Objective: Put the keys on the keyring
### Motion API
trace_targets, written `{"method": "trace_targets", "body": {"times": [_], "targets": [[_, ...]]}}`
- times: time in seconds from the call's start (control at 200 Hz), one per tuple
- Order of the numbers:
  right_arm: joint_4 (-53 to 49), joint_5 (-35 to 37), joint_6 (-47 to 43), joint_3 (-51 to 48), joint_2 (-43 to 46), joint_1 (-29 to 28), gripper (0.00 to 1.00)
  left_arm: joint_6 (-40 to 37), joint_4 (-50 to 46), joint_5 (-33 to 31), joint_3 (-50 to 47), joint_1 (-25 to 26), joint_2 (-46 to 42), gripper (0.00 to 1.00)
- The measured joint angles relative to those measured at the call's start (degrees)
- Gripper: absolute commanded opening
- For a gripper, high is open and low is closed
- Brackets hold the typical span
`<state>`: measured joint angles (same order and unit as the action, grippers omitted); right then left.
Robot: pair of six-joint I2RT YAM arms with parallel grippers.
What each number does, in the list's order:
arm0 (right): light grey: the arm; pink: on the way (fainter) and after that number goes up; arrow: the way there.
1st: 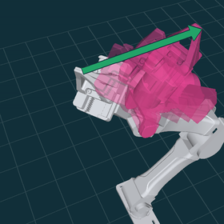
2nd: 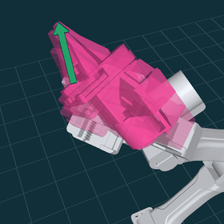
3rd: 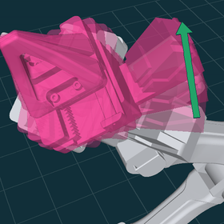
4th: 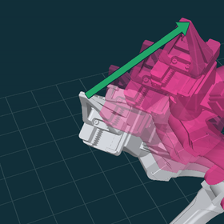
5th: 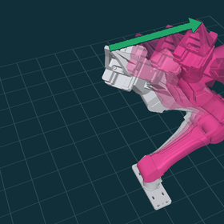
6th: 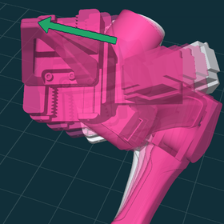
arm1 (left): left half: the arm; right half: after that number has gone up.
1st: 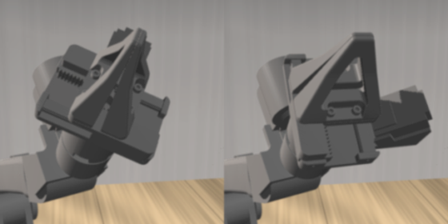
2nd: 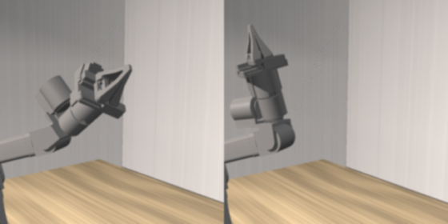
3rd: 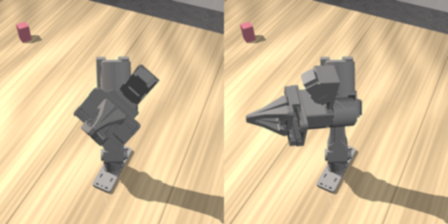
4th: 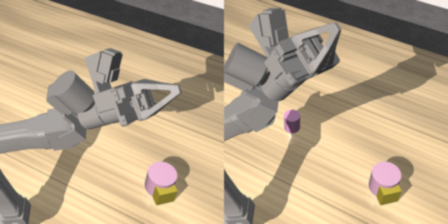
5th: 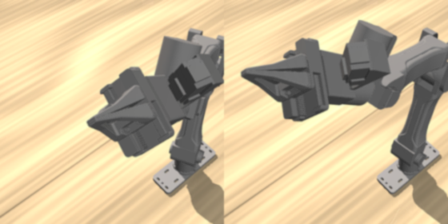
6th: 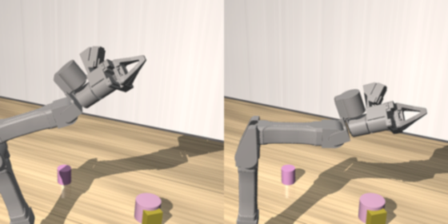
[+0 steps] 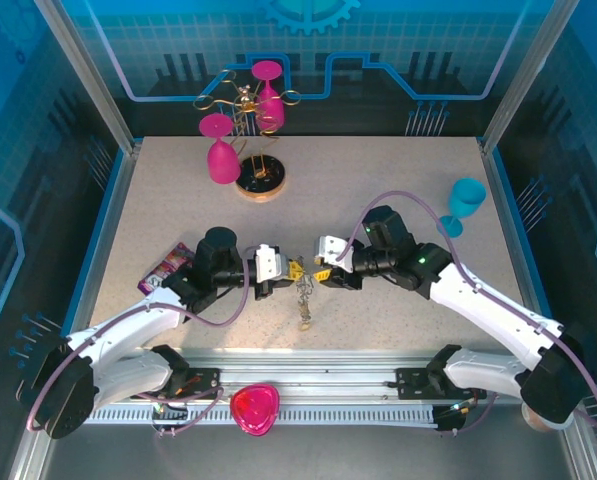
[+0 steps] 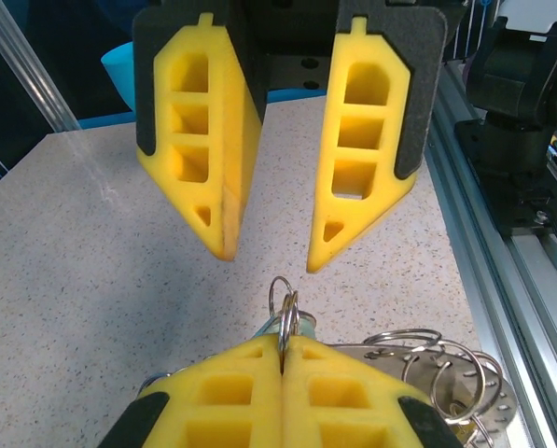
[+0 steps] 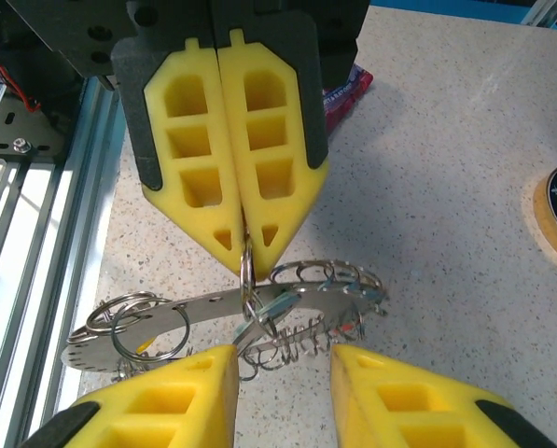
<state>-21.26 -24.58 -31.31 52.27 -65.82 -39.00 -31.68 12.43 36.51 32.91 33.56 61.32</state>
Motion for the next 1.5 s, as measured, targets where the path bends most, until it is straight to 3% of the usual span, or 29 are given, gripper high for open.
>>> {"method": "trace_targets", "body": {"times": [0.465,0.85,1.081,1.306,1.501], "targets": [[-0.13,0.44,-2.47,0.24,-1.77,-1.88,0.23,0.02,-0.04,0.42,0.00,0.00,0.00,0.00],[-0.11,7.48,-10.84,0.20,-1.53,-5.22,0.06,0.13,-0.17,0.44,0.00,-0.02,0.02,0.00],[-0.11,10.12,-12.96,0.20,-1.25,-5.75,0.01,0.24,-0.13,0.68,0.00,0.00,0.02,0.00],[-0.09,13.29,-13.84,0.20,-1.27,-7.19,0.01,1.64,-0.07,0.83,0.00,0.00,0.02,0.00],[1.31,15.37,-13.49,-0.57,-1.38,-8.13,0.08,2.86,0.98,0.83,-0.07,-0.02,0.02,0.00]]}}
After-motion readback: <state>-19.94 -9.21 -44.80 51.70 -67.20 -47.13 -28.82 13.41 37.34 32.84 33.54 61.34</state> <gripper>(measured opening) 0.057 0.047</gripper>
